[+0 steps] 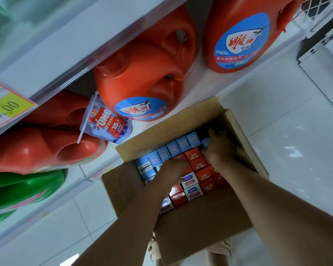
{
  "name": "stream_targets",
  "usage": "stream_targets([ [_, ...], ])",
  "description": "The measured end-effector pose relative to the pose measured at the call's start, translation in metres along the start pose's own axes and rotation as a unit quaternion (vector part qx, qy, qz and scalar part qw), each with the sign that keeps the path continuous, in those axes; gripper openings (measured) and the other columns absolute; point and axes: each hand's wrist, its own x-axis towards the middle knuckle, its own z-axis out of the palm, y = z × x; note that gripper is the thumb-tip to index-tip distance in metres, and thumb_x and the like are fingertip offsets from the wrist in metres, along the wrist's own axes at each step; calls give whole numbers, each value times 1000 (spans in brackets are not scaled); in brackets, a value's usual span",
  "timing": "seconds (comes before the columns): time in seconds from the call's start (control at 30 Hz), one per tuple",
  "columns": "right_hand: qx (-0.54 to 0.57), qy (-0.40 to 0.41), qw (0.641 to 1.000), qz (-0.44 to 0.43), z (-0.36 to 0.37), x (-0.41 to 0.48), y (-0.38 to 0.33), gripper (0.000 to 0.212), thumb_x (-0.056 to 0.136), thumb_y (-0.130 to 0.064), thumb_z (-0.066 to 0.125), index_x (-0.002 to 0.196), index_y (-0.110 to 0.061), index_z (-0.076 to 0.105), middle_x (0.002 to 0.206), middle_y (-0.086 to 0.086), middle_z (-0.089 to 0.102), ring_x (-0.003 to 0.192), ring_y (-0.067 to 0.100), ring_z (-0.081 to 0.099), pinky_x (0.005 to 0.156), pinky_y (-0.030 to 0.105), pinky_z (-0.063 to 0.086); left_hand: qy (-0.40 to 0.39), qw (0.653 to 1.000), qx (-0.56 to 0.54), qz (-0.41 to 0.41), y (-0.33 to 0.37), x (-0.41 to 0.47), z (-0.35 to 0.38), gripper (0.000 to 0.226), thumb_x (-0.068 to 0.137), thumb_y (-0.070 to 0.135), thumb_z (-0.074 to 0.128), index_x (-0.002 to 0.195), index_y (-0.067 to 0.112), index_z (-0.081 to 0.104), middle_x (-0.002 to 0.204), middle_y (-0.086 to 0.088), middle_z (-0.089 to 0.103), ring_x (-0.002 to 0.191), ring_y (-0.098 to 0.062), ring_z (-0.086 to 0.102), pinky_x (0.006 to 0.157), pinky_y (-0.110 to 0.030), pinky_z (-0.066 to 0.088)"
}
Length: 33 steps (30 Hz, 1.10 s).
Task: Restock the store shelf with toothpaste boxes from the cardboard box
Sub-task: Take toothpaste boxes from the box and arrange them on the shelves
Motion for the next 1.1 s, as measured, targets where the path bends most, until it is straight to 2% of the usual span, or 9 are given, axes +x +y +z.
stream_targets([
  [0.17,53,7,998,-28,-42,-32,-13,61,86,-32,65,136,-18,33,132,11,45,118,27,49,91,37,45,-31,962,-252,-98,2,-41,-2,11,91,15,59,97,6,60,99,-13,62,84,-26,59,66,-32,53],
  [0.4,70,5,997,25,-159,-129,-36,75,77,-47,70,135,-20,30,127,14,38,114,32,48,89,42,47,-74,893,-426,-124,18,-132,26,59,85,45,63,129,7,53,125,-21,56,104,-34,57,81,-44,50],
  [0.57,272,-51,960,35,-246,-195,-36,46,76,-32,74,109,-15,45,110,11,57,97,27,58,80,39,50,-126,869,-476,-56,47,-225,40,72,82,62,53,119,1,53,113,-21,60,105,-34,56,94,-46,45],
  [0.63,347,-80,933,40,-280,-219,-43,35,75,-25,75,96,-14,49,97,7,62,91,27,63,82,47,54,-139,856,-498,10,58,-264,45,78,79,63,50,125,1,53,120,-22,60,115,-35,53,104,-46,39],
  [0.7,388,-103,916,1,-310,-244,-50,29,77,-16,75,86,-22,48,86,-1,61,81,15,65,74,38,56,-148,838,-518,87,68,-301,47,81,80,63,44,134,2,49,133,-24,54,126,-36,48,106,-46,40],
  [0.77,404,-118,905,-62,-339,-270,-57,30,79,-7,73,82,-23,48,82,-6,60,65,-3,62,57,15,49,-177,815,-530,153,76,-338,44,79,85,60,41,137,2,45,135,-24,51,121,-35,54,97,-42,49],
  [0.83,403,-143,899,-96,-361,-289,-59,29,79,-11,75,87,-24,50,88,-4,62,67,-4,62,51,7,42,-180,799,-544,181,80,-369,38,80,78,53,64,135,-1,47,131,-25,54,108,-34,62,85,-40,55],
  [0.97,376,-224,894,-98,-399,-314,-68,27,77,-18,76,96,-19,56,82,-6,61,64,-1,59,45,6,39,-167,821,-499,221,78,-413,23,104,57,44,85,140,0,41,139,-27,45,125,-40,48,105,-49,40],
  [1.1,283,-281,909,-120,-422,-341,-87,39,79,-40,73,105,-14,59,92,-3,67,68,-2,63,60,13,44,-133,835,-485,221,72,-457,7,71,77,38,66,134,1,46,124,-28,56,108,-40,59,93,-49,49],
])
